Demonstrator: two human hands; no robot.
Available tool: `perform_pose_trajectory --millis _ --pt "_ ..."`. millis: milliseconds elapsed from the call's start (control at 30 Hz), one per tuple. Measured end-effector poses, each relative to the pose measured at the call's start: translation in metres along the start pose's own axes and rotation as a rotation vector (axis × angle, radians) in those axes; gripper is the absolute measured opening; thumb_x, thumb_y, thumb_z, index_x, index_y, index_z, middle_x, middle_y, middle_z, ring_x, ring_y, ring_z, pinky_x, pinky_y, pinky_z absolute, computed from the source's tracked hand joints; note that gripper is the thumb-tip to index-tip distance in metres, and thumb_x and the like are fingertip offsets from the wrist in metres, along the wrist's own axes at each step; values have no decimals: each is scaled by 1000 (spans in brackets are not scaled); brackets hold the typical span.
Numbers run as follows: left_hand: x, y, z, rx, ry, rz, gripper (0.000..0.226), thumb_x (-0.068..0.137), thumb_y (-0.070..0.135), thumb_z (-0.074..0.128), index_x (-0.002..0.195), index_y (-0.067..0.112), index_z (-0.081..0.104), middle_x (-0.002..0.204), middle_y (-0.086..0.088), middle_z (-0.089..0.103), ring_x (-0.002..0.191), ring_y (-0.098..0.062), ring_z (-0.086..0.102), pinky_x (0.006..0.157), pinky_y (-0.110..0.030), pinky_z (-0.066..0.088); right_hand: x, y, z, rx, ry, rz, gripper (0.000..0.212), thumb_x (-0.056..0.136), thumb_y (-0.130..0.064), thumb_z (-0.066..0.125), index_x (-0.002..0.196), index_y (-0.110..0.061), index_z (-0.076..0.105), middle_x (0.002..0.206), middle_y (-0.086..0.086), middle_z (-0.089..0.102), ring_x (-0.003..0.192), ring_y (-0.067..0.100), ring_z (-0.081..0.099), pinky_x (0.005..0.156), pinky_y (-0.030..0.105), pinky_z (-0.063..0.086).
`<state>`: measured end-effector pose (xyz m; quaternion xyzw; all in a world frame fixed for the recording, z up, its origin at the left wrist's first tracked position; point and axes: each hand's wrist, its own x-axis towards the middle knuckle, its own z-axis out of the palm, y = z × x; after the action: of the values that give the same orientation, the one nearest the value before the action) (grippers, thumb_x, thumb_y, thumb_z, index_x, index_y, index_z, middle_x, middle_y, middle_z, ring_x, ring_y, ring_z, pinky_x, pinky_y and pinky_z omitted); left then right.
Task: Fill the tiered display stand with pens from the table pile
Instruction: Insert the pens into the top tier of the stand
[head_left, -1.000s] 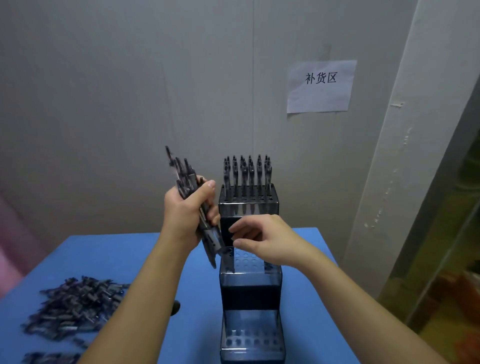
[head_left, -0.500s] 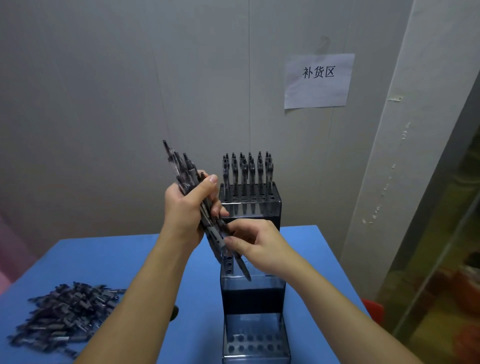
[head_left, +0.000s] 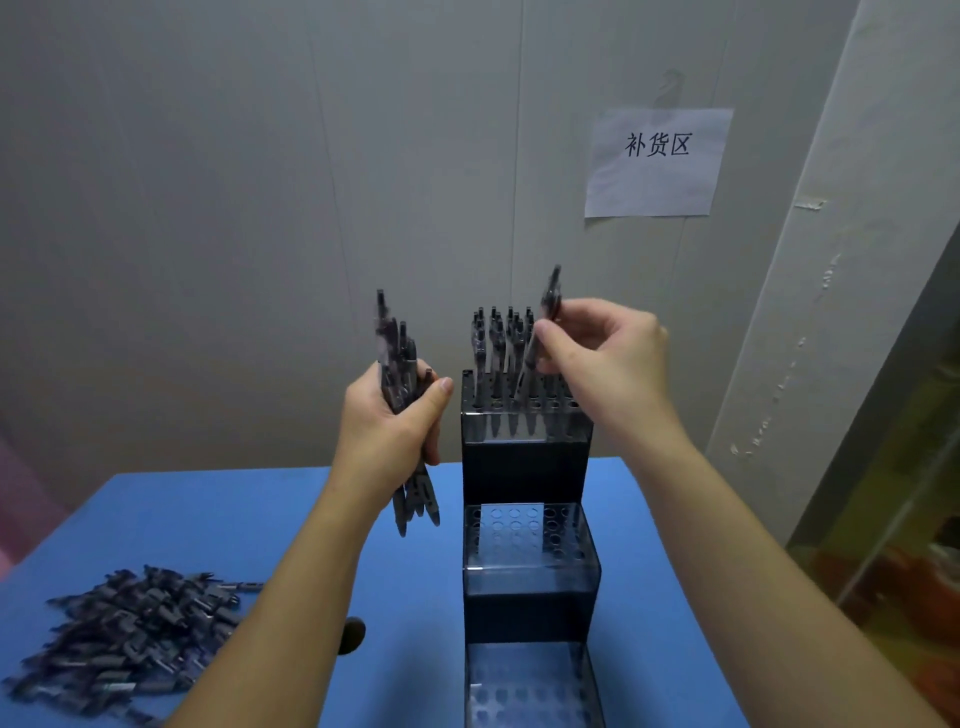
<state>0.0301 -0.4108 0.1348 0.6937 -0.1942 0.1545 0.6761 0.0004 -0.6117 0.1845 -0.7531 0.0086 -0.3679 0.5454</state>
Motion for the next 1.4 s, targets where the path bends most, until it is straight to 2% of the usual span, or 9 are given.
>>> perform_pose_trajectory --millis 167,333,467,600,867,1033,1133,1233,1400 --pt "4 -10 -5 27 -3 -22 15 96 12 71 89 9 58 55 -8 55 46 -26 53 50 -38 52 9 -1 25 -106 22 -46 8 86 -19 79 93 -16 81 75 -6 76 72 13 76 77 37 64" --pt "5 -16 -9 25 -22 -33 17 95 13 71 93 4 57 57 -9 57 46 -27 55 49 -39 53 6 -4 39 -320 -15 -61 7 89 -19 75 91 -14 80 65 -18 62 64 -3 63 69 -1 45" --pt "1 -22 -12 27 -43 -53 17 95 13 72 92 5 58 59 -11 56 46 -26 54 48 -34 51 3 -2 48 -438 -67 33 7 89 -20 74 85 -15 77 67 -12 62 81 13 68 86 21 54" --pt "-2 -26 -16 28 -72 -78 18 96 14 71 94 2 58 62 -16 57 46 -25 55 48 -29 50 -1 0 54 -553 -51 109 23 88 -26 72 65 -23 67 72 -4 71 87 19 70 85 25 54" --pt "-14 -34 -21 56 -125 -140 17 95 17 72 94 5 59 71 -23 60 50 -25 58 51 -30 53 -17 9 52 -648 -90 169 19 89 -36 74 80 -19 78 79 -2 74 89 19 71 88 36 59" --pt "-28 -31 -8 125 -155 -149 17 94 20 72 89 10 59 71 -15 61 56 -25 61 52 -26 53 -38 8 17 -401 -48 145 3 86 -28 78 87 -26 80 72 -13 73 74 2 70 79 29 62" --pt "-34 -28 3 180 -166 -138 17 93 20 73 89 11 59 71 -15 61 59 -30 61 51 -36 57 -51 5 -1 -136 -159 118 6 86 -23 81 86 -28 80 76 -9 76 70 8 71 64 30 58" --pt "-39 -25 15 241 -174 -108 15 91 22 75 88 21 61 69 -5 63 62 -29 63 61 -51 59 -55 8 -8 -21 -326 57 10 85 -24 83 95 -27 81 83 -4 77 75 17 72 65 36 58" --pt "-43 -19 32 274 -207 -50 18 91 18 76 97 31 65 73 -2 66 62 -24 64 61 -50 57 -44 19 -6 114 -432 14 19 80 -25 87 98 -24 80 81 4 74 73 26 69 63 37 56"
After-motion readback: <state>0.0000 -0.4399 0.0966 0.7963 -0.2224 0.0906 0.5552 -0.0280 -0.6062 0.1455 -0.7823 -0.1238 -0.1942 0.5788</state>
